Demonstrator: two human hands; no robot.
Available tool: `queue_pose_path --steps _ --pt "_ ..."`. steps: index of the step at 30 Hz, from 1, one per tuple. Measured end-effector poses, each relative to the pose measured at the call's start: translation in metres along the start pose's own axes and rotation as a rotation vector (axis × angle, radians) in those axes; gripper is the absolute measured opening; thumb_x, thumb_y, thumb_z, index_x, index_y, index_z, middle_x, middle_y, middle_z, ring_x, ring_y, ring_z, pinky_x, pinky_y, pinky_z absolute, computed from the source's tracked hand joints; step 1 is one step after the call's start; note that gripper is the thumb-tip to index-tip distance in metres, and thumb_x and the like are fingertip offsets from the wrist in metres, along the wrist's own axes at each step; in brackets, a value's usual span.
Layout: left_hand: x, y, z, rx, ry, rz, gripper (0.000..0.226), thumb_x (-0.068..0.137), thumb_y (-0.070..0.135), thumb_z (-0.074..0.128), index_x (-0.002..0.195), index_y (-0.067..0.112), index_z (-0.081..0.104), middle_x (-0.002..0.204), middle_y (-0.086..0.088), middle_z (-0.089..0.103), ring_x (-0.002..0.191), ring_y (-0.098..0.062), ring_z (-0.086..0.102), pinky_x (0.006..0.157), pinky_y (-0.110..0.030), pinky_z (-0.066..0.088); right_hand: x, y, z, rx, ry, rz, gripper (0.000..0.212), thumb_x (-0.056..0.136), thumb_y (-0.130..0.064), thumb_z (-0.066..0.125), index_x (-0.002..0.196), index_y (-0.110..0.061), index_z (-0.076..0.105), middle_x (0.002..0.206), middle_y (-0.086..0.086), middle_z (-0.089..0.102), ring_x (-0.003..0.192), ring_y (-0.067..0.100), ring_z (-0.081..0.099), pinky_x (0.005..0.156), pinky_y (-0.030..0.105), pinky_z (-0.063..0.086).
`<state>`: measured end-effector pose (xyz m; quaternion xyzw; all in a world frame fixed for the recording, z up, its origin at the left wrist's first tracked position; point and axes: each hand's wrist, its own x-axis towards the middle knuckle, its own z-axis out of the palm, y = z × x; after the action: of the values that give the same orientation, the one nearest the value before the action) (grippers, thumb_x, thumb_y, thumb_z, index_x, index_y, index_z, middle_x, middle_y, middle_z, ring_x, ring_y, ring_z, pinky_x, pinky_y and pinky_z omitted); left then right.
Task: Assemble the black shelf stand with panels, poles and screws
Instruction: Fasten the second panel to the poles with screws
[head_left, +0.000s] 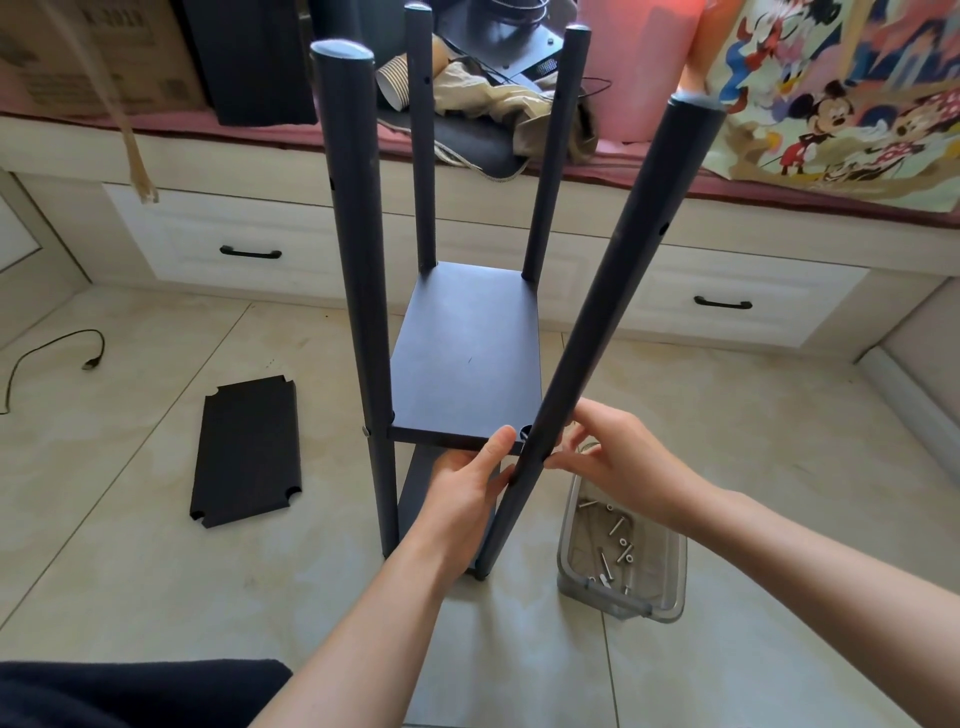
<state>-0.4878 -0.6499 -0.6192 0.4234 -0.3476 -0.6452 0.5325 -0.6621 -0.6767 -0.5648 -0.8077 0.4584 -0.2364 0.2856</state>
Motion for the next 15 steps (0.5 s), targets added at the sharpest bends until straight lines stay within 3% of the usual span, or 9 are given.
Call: queue_pose_path --steps 6,9,12,15 --pt "0.000 0.001 0.002 -0.033 -0.011 -0.014 0.028 0.090 0.034 0.061 0.102 0.015 0.077 0.115 -0.017 0.073 0.112 -0.031 0.068 0.108 -0.043 0.047 0.005 -0.001 0.000 -0.001 0.011 -0.005 0.043 0.086 -0.012 0.074 0.102 -0.047 0.055 0.095 -0.009 0.062 0.079 0.011 0.060 0.070 0.025 0.056" --pt "0.000 0.000 0.002 -0.017 -0.013 0.001 0.032 0.092 0.034 0.059 0.110 0.012 0.073 0.116 -0.015 0.073 0.113 -0.030 0.068 0.106 -0.041 0.048 0.008 -0.002 -0.001 -0.002 0.011 0.006 0.047 0.084 -0.012 0.077 0.102 -0.048 0.053 0.098 -0.007 0.062 0.078 0.007 0.059 0.069 0.020 0.055" --pt "0.000 0.000 0.002 -0.017 -0.001 0.003 0.024 0.099 0.027 0.056 0.103 0.016 0.076 0.115 -0.014 0.073 0.112 -0.029 0.069 0.102 -0.039 0.048 0.009 -0.002 0.000 0.010 0.014 0.015 0.050 0.082 -0.012 0.078 0.101 -0.050 0.052 0.095 -0.008 0.060 0.075 0.006 0.057 0.068 0.018 0.053" --pt "0.000 -0.001 -0.001 0.008 -0.005 0.005 0.026 0.103 0.024 0.053 0.102 0.020 0.079 0.118 -0.011 0.073 0.116 -0.027 0.066 0.107 -0.041 0.047 0.011 0.000 0.002 0.020 0.020 0.020 0.040 0.080 -0.011 0.080 0.103 -0.039 0.061 0.095 -0.007 0.059 0.073 0.009 0.055 0.068 0.021 0.052"
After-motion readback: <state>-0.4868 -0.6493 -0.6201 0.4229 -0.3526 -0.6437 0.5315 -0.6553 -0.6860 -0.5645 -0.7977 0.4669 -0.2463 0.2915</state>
